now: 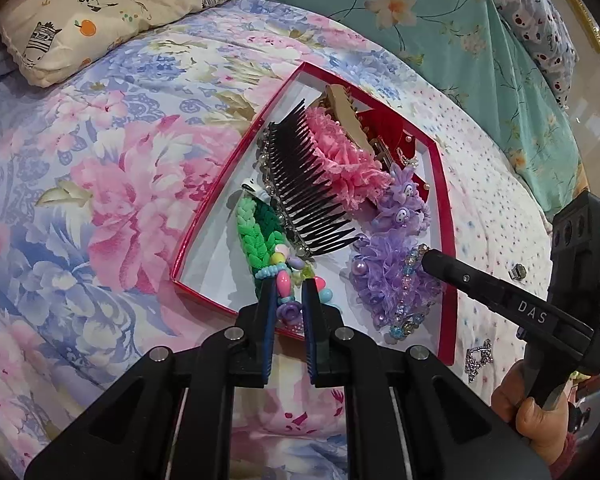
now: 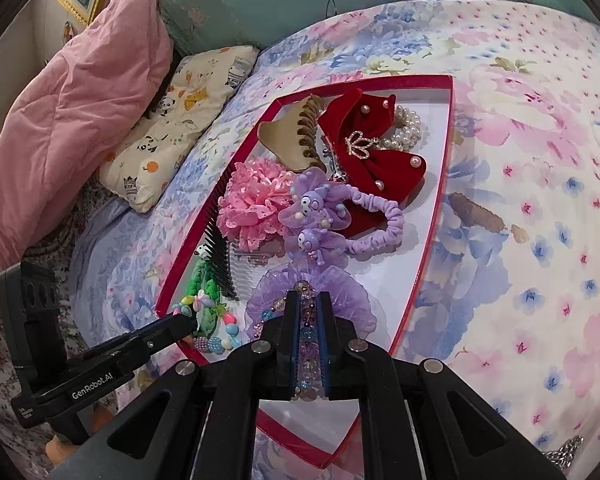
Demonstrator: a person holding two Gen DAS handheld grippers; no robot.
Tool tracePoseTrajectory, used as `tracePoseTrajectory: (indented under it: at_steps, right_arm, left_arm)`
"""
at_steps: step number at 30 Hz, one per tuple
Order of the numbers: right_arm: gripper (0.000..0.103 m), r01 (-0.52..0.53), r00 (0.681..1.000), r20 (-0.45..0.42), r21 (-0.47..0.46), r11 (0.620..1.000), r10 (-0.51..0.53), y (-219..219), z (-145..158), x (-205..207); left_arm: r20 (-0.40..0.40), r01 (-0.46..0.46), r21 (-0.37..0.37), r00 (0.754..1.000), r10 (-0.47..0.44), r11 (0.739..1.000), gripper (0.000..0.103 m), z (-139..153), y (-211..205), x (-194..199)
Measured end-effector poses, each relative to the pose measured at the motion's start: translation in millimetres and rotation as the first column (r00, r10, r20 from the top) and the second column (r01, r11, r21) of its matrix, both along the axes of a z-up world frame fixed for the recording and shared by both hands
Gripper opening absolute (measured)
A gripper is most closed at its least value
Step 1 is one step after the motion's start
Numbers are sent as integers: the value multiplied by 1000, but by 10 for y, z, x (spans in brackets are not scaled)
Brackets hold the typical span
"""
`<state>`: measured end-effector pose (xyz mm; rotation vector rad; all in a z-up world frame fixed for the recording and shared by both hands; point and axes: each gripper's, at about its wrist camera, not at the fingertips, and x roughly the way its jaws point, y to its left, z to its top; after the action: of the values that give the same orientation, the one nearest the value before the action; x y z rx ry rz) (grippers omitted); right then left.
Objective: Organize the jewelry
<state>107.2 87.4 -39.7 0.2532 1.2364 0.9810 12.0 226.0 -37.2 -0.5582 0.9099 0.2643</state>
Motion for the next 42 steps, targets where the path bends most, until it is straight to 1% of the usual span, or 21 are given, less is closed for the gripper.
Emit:
tracePoseTrajectory:
  at_steps: [2,6,9,12,13,14,15,17,22,24,26,27,29,31,32,33,34,36,38,39,42]
  right_arm:
    - [12,-1,1000,3,-2,1000,1,7,5,-7]
    - [12,-2,1000,-6,6,1000,2,6,5,-1]
    - [12,1,1000,-9,10,1000,-1,-4,12,1]
    - [14,6,1000,-11,15,1000,-5,-11,27,1]
    - [14,7,1000,-13,17,1000,-7,-13,31,5]
    - [17,9,1000,-16,20,1000,-8,-19,31,9]
    - [22,12,1000,-17,22,1000,-11,-25,33,12]
    - [25,24,999,-23,34,999,-24,-55,41,20]
    - [26,44,999,-25,53,998,-43,-129,101,27]
    - [36,56,998,-28,68,996,-54,-183,137,25]
    - [42,70,997,-33,88,994,-67,-248,175,21]
    - [43,76,997,-36,97,992,-72,-275,191,16]
    - [46,88,995,-47,123,989,-83,-352,217,5]
    - [53,116,992,-74,167,979,-104,-471,216,-9]
    - [61,134,989,-95,194,972,-117,-542,200,-15]
    - [67,152,985,-117,213,965,-129,-609,179,-20]
    - [69,168,980,-139,228,959,-139,-673,153,-22]
    - [78,199,972,-175,248,948,-158,-789,104,-27]
    - [85,230,963,-198,253,940,-182,-901,65,-28]
    - [87,241,960,-205,252,937,-192,-938,54,-25]
    - [89,273,949,-228,245,930,-219,-1058,14,-22]
  left_arm:
    - [-3,2,6,1000,-2,1000,10,8,-10,7]
    - [-11,2,10,1000,-2,1000,11,6,-15,14]
    - [-10,-1,2,1000,1,1000,15,16,-15,15]
    - [-8,1,10,1000,-1,1000,26,47,-36,22]
    - [-6,1,15,1000,-1,1000,32,59,-43,23]
    - [-6,0,21,1000,0,1000,37,70,-48,22]
    - [-7,0,31,1000,0,1000,38,81,-55,22]
    - [-10,0,43,1000,0,999,39,94,-65,23]
    - [-5,-8,33,1000,9,999,39,119,-45,-13]
    - [2,-14,31,1000,14,999,43,145,-49,-41]
    - [16,-24,28,1000,24,999,52,178,-54,-78]
    - [24,-32,22,999,31,999,53,195,-55,-105]
    - [41,-44,-8,998,44,999,64,213,-47,-161]
    - [62,-62,-42,996,64,997,73,227,-48,-251]
    - [68,-67,-48,995,71,997,76,235,-55,-283]
    - [74,-73,-56,994,77,996,76,239,-62,-326]
    - [77,-76,-66,994,81,995,77,240,-65,-361]
    - [77,-84,-88,993,91,993,77,237,-62,-406]
    - [70,-100,-106,992,108,989,82,241,-57,-445]
    - [65,-109,-109,991,116,988,82,244,-58,-462]
    - [24,-123,-99,992,126,987,82,253,-93,-485]
